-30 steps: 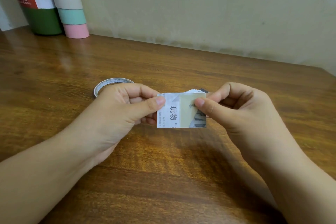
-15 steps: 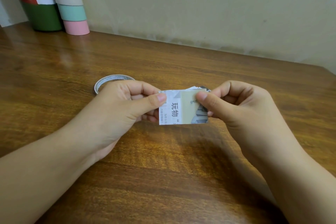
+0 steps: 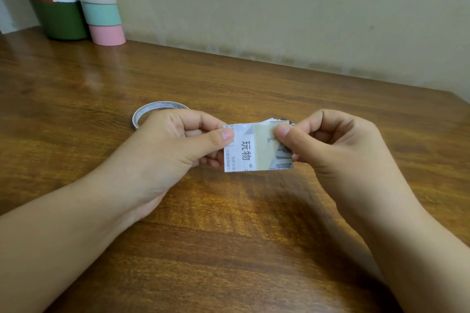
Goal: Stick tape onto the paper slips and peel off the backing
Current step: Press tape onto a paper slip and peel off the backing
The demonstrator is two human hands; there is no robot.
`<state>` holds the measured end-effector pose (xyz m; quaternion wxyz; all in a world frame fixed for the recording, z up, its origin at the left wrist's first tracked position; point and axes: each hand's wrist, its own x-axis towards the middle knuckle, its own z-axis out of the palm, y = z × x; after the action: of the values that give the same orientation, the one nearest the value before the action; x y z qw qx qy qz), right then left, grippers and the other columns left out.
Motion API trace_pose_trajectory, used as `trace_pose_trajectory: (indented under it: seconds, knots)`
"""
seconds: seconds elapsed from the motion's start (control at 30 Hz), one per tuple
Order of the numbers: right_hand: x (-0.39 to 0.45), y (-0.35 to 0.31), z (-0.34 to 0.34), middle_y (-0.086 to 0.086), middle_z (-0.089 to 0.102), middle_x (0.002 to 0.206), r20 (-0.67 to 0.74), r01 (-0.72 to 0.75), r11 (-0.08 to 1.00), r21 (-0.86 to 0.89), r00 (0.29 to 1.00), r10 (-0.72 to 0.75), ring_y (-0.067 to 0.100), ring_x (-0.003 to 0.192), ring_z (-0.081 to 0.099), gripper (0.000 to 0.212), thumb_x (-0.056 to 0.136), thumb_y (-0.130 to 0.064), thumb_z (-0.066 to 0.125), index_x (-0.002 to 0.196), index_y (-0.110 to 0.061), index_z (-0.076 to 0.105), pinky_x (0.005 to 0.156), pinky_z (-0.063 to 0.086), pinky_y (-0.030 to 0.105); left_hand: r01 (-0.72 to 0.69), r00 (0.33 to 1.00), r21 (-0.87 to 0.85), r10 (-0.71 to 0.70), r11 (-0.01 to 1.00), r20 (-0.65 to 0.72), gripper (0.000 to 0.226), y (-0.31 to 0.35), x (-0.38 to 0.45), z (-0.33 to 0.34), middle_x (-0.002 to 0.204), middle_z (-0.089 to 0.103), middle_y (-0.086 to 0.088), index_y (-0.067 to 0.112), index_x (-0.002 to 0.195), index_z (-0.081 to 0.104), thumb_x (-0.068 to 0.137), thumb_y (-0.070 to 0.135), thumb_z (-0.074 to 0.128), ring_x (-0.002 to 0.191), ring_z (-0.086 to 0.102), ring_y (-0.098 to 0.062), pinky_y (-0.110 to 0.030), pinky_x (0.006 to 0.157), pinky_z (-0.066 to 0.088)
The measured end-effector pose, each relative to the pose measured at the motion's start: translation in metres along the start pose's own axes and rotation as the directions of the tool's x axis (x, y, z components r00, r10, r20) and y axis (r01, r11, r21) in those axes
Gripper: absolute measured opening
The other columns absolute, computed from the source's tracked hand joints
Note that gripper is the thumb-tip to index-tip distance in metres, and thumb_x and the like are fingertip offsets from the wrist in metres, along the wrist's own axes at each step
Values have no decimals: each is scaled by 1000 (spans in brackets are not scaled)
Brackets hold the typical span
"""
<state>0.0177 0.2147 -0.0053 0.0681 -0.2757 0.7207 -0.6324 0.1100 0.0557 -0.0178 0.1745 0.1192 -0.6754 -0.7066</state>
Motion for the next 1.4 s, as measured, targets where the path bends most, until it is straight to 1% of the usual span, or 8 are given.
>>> trace_pose_trajectory:
  seconds: [0.4,0.6,0.7,0.77,0.9,1.13,1.3,1.4]
  knots:
    - [0,4,0,2,67,61,-21,26,1000,-12,999,-27,7,59,62,22,71,-16,78,63,-12,58,60,50,20,-1,1000,4,1,1000,-19,8,-1,0,0,70,72,-12,13,64,70,64,21,67,59,63,-13,-19,57,52]
    - [-3,4,6,4,71,76,106,-106,994,22,989,103,16,71,68,30,69,-21,79,92,-21,60,63,55,30,-31,999,-8,31,999,-7,7,-2,-1,5,64,70,-10,13,63,70,64,19,67,56,62,-12,-18,56,51]
    - [-7,5,15,18,69,85,196,-137,988,-65,970,147,21,68,62,37,69,-36,82,88,-9,66,65,51,43,-59,998,3,59,998,29,10,-2,-3,9,64,70,-8,11,64,72,65,19,66,57,62,-10,-16,56,51]
    - [-7,4,16,25,66,81,245,-156,987,-37,956,161,20,65,57,36,74,-33,79,85,-1,66,64,45,38,-62,997,8,61,998,38,11,-2,-4,10,65,70,-9,9,65,72,67,18,66,58,62,-11,-15,55,50]
    - [-6,-1,12,-6,61,51,229,-193,981,9,955,186,3,43,54,20,81,-19,71,62,-15,68,45,41,15,-56,998,32,56,998,18,10,-2,-3,10,57,65,-9,9,66,68,75,12,65,51,59,-10,-15,51,48]
    - [0,5,6,-2,56,49,109,-155,986,-69,981,162,11,46,45,33,81,-30,68,50,-20,63,55,36,29,1,1000,33,0,999,-28,15,-2,0,6,57,66,-6,5,69,65,83,3,61,50,58,-10,-18,53,48]
    - [0,8,2,-6,52,46,155,-221,926,-306,948,277,11,45,40,38,81,-36,69,53,-12,59,51,32,24,-2,1000,311,2,950,1,9,-8,3,1,55,65,-3,6,68,66,77,8,66,50,57,-8,-17,50,45]
    - [-3,14,5,-11,40,44,121,-64,788,-613,977,173,7,41,33,45,79,-42,67,56,-10,46,39,26,16,-82,997,591,63,803,52,12,-13,0,0,52,55,9,14,62,66,73,13,70,48,45,-2,-13,50,39]
